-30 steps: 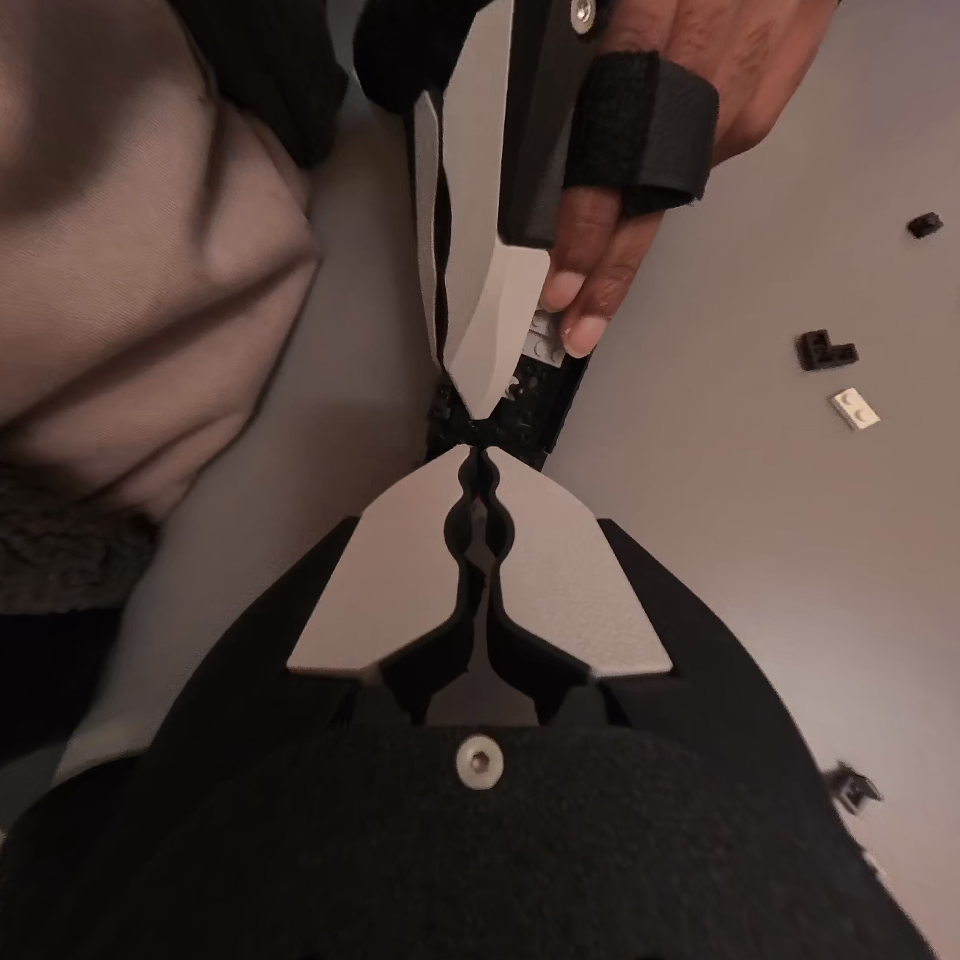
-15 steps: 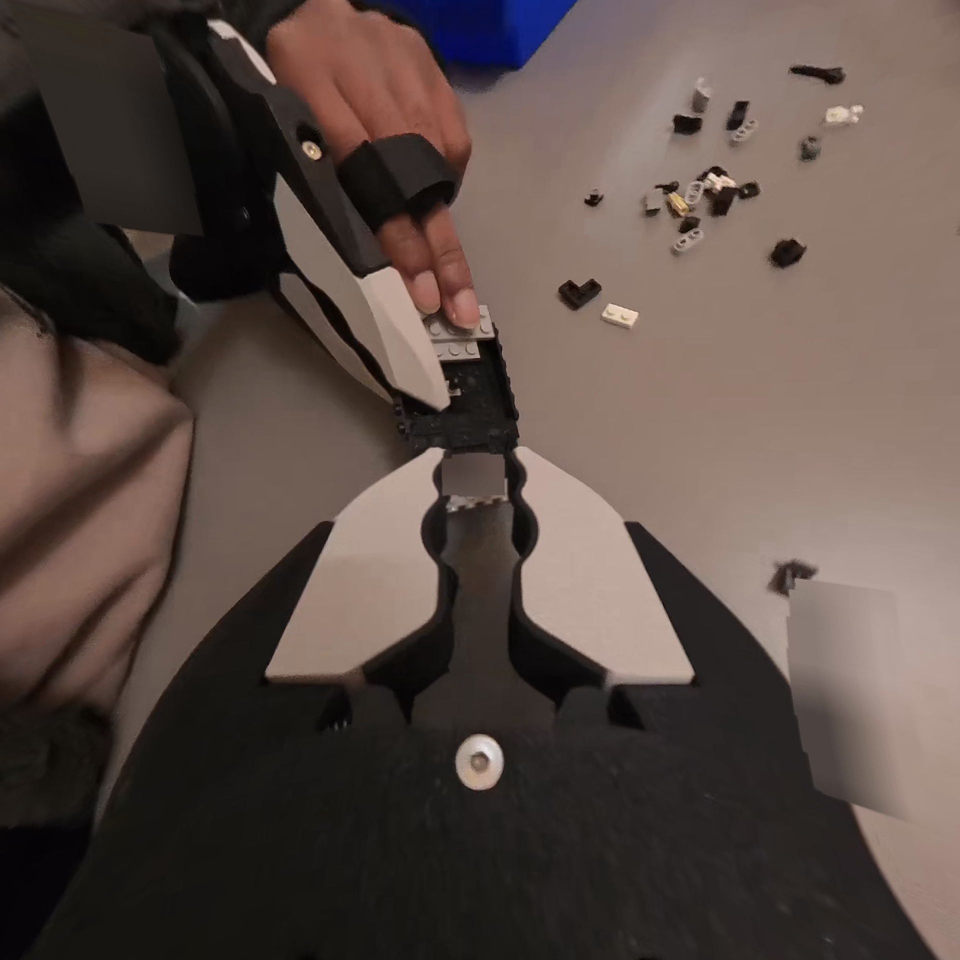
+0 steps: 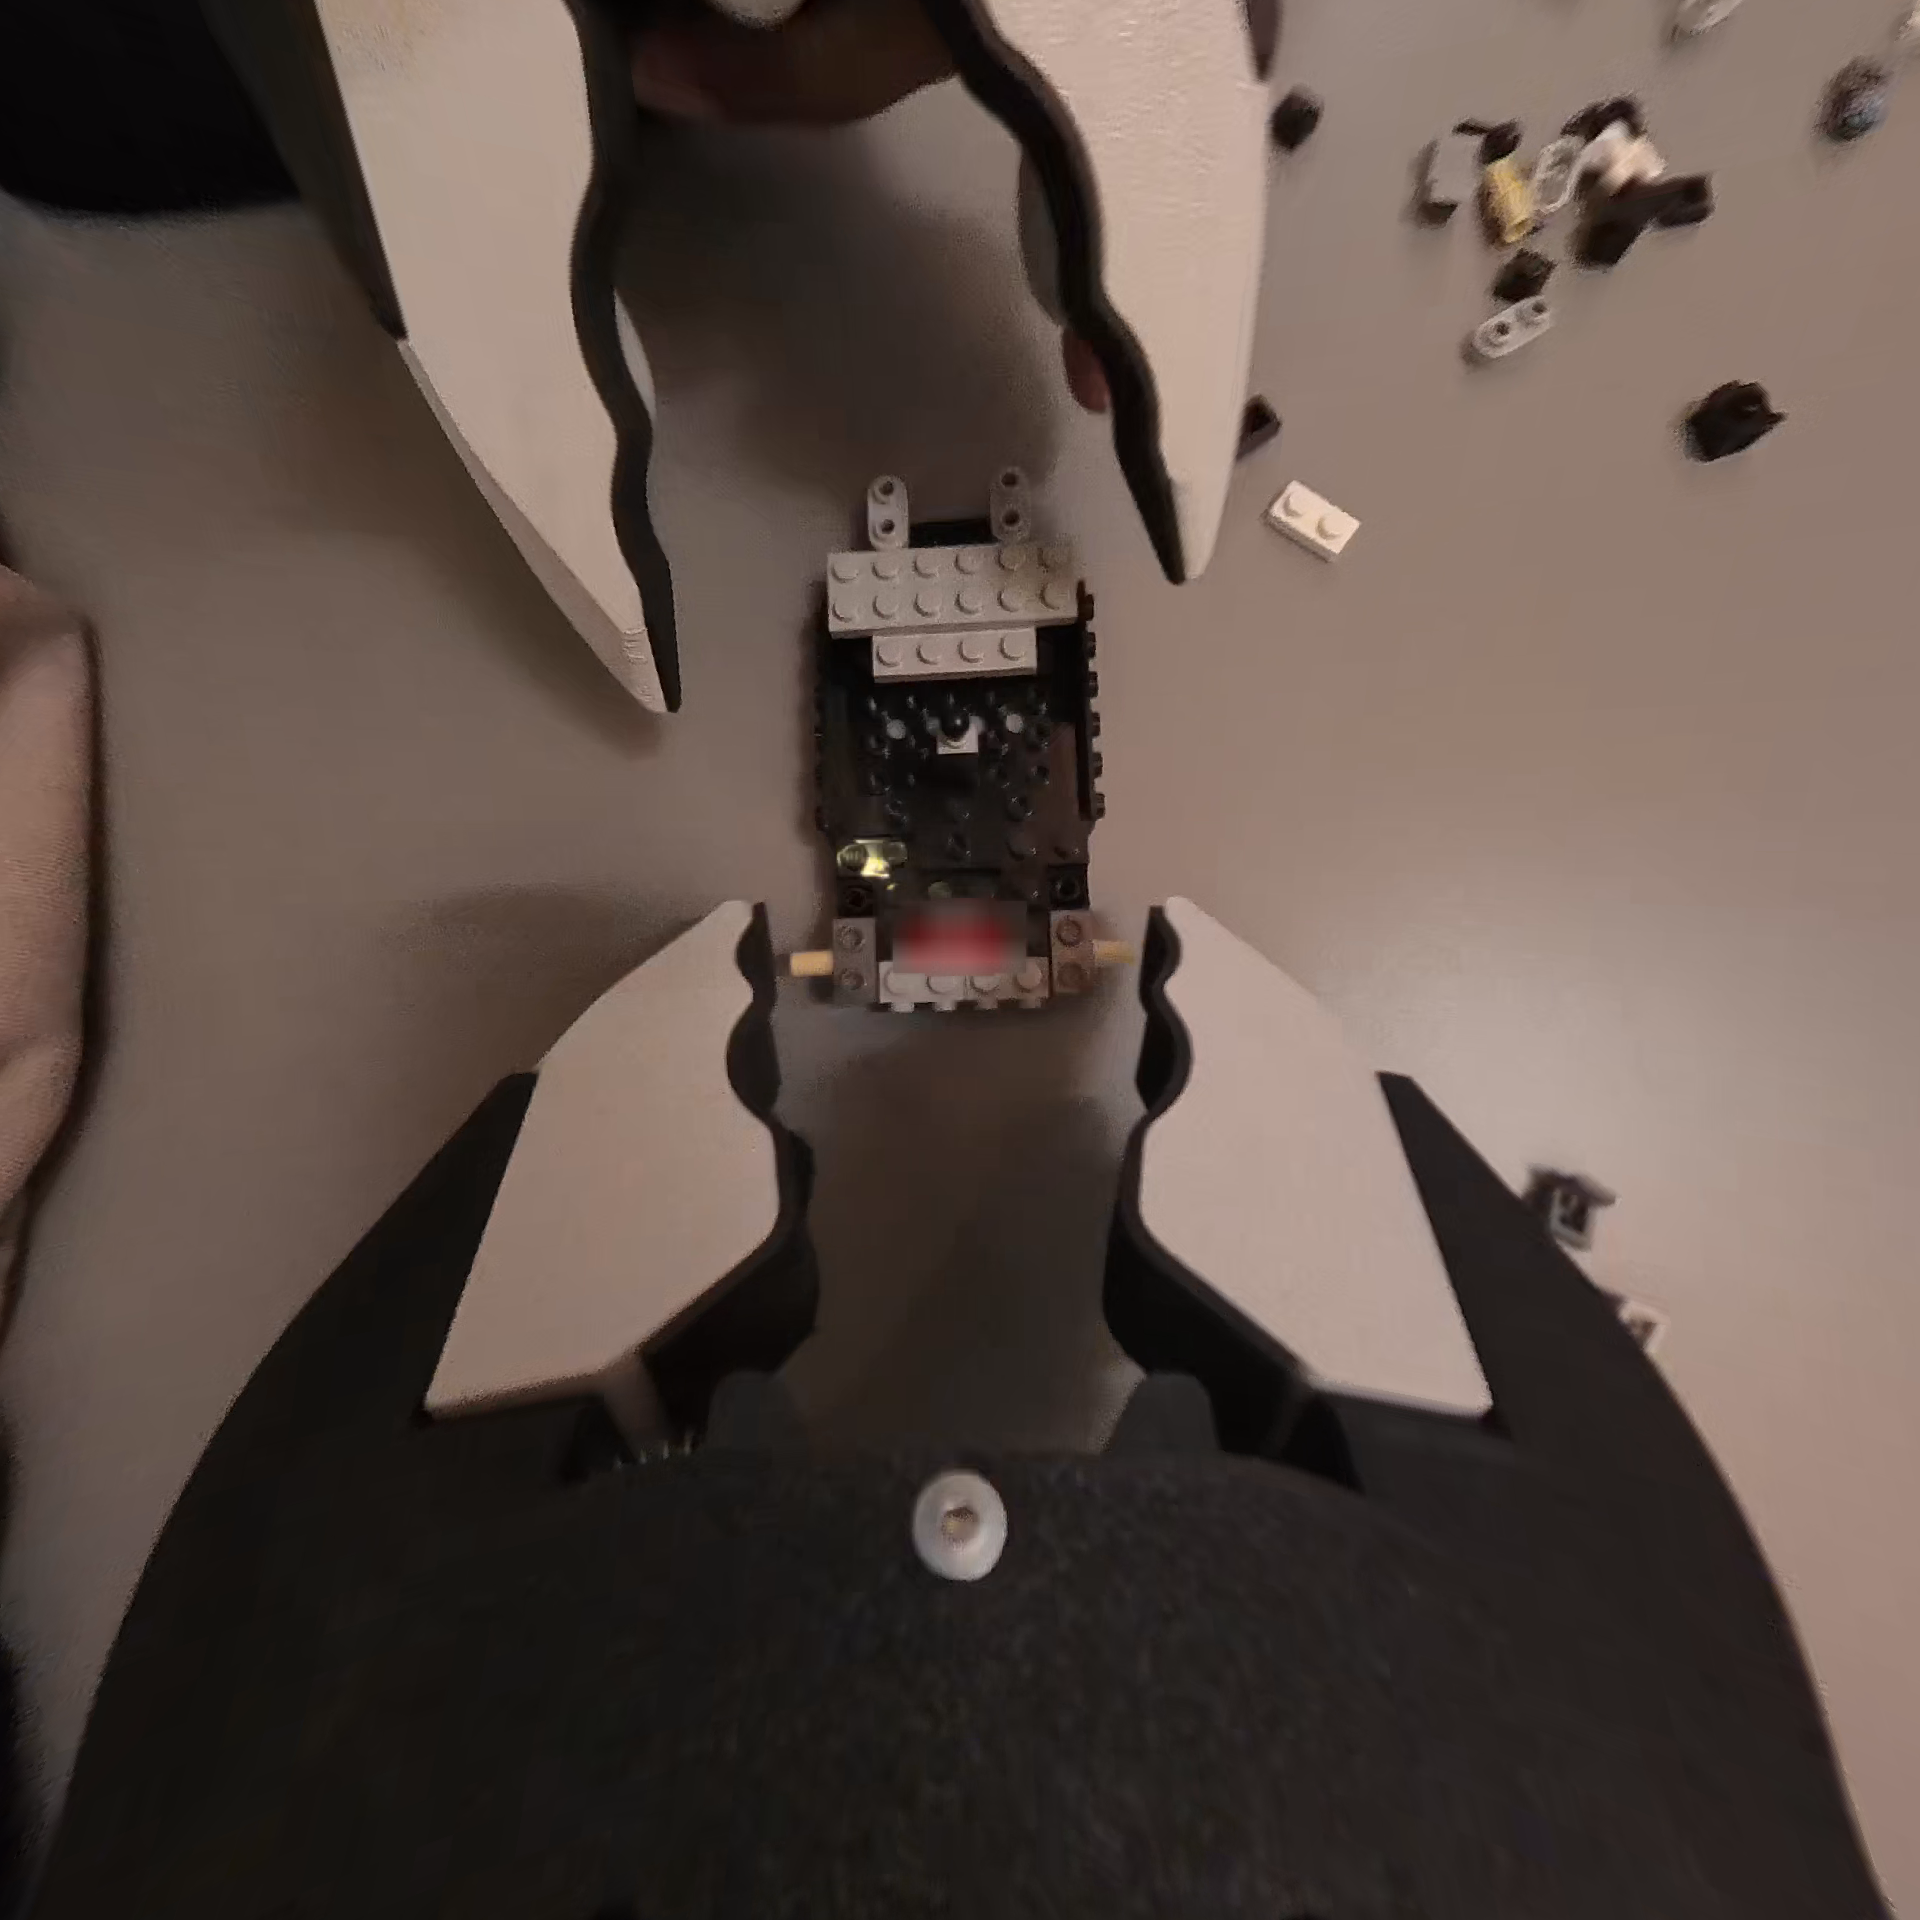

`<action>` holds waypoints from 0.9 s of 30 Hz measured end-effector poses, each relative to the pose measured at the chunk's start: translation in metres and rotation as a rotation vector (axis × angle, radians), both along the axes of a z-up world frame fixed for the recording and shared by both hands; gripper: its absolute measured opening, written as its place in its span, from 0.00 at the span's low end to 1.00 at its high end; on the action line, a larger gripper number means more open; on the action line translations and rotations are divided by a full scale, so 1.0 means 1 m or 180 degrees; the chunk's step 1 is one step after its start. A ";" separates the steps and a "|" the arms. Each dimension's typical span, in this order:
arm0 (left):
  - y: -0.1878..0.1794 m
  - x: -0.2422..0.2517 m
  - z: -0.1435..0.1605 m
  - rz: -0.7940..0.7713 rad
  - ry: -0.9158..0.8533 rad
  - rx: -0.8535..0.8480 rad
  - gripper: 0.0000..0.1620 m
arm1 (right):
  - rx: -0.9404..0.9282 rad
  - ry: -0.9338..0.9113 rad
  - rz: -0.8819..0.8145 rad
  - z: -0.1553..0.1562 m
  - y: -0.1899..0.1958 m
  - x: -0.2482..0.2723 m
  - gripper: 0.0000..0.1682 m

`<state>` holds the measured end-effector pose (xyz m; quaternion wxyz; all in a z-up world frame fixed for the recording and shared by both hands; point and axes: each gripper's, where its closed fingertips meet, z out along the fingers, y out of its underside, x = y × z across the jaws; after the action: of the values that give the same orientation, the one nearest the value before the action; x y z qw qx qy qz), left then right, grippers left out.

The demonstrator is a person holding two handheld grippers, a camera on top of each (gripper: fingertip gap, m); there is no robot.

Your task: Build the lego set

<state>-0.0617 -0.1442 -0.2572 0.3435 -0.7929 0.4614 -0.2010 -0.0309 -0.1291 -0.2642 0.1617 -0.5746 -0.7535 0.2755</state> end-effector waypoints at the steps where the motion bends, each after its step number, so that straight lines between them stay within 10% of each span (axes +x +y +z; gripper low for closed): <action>1: -0.001 -0.001 -0.006 -0.0039 0.0089 -0.0079 0.57 | 0.0084 -0.0124 0.0074 -0.004 0.001 -0.002 0.42; 12: -0.001 -0.005 -0.021 -0.0096 0.0301 -0.0128 0.36 | 0.0461 0.0166 0.0880 -0.011 -0.004 -0.014 0.31; 27: -0.002 -0.001 -0.014 -0.0194 0.0894 0.0548 0.36 | 0.0020 0.0174 0.0723 0.012 0.002 -0.016 0.09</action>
<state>-0.0628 -0.1457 -0.2709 0.3359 -0.7665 0.5442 -0.0583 -0.0471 -0.1274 -0.2523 0.1517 -0.4773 -0.8099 0.3052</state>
